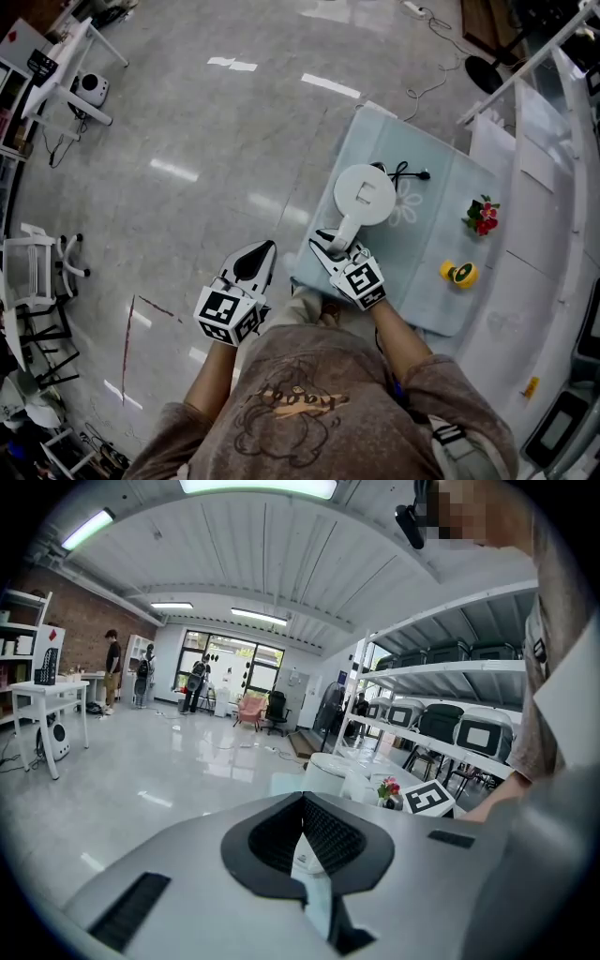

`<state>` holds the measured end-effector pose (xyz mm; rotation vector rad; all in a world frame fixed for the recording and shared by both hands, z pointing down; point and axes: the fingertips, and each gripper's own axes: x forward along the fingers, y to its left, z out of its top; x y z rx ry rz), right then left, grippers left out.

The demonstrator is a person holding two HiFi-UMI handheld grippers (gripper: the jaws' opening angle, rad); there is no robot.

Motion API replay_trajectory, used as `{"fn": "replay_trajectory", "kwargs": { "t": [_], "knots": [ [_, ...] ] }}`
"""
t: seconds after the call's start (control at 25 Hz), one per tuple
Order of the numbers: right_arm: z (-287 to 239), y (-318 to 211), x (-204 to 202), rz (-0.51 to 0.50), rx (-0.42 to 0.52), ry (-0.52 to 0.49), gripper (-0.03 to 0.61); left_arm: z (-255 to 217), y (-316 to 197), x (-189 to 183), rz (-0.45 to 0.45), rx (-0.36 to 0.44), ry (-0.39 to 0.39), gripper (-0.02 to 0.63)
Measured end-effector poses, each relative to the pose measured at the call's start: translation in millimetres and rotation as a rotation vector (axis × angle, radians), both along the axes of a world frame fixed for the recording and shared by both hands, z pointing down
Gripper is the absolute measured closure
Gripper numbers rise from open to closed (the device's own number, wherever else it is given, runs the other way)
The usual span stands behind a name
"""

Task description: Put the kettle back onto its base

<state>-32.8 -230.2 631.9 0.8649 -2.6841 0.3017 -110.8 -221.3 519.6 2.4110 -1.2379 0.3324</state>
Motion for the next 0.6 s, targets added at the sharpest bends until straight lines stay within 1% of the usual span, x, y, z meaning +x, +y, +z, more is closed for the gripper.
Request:
{"fn": "replay_trajectory", "kwargs": {
  "t": [0.16, 0.6],
  "knots": [
    [6.6, 3.6, -0.7, -0.008, 0.015, 0.02, 0.486, 3.2, 0.3, 0.2, 0.006, 0.011, -0.008, 0.592],
    [16.3, 12.1, -4.1, -0.003, 0.045, 0.063, 0.477, 1.5, 5.9, 2.8, 0.019, -0.001, 0.01, 0.592]
  ]
}}
